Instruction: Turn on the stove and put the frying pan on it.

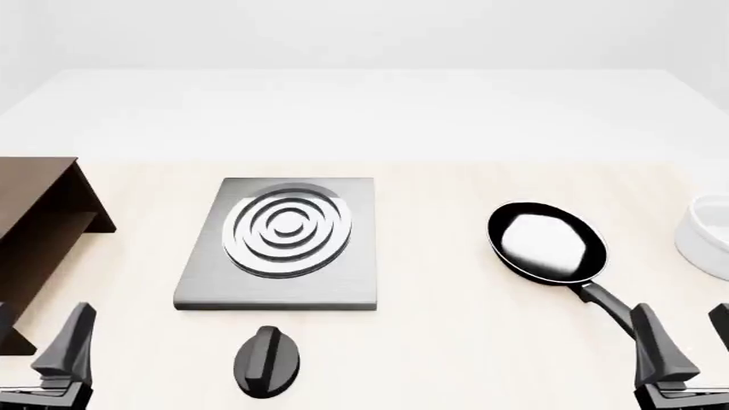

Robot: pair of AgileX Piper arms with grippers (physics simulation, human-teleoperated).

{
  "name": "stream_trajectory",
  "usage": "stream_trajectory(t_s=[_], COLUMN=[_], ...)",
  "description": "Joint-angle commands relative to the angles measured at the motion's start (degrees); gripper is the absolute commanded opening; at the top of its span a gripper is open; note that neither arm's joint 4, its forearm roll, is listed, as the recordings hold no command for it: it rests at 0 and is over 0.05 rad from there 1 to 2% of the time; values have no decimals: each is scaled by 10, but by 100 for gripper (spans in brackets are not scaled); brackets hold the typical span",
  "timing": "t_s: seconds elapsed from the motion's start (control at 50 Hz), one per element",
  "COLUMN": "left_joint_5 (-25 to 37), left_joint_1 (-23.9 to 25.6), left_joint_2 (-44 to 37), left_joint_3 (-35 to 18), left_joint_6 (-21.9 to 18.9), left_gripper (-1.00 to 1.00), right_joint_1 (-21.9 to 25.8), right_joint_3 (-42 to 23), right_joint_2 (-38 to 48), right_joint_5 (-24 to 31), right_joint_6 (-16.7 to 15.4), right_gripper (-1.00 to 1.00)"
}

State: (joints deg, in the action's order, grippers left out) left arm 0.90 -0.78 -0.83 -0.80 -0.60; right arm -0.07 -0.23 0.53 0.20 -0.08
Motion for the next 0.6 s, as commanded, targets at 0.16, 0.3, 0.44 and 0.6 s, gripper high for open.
stream_trajectory(t_s=[0.16,0.3,0.44,0.6], left_joint_5=[-123,-206,-260,-289], left_joint_1=[52,79,99,122], left_joint_2=[-237,-410,-535,-592], left_joint_3=[-18,-38,-36,-24], left_joint_6=[-7,-50,-100,-133], left_gripper=[100,100,100,100], right_joint_1=[-1,-1,-2,-2], right_joint_3=[1,0,0,0], right_joint_2=[-2,0,3,1], right_joint_5=[1,0,-3,-1], right_joint_6=[-1,-1,-1,-1], right_gripper=[100,100,100,100])
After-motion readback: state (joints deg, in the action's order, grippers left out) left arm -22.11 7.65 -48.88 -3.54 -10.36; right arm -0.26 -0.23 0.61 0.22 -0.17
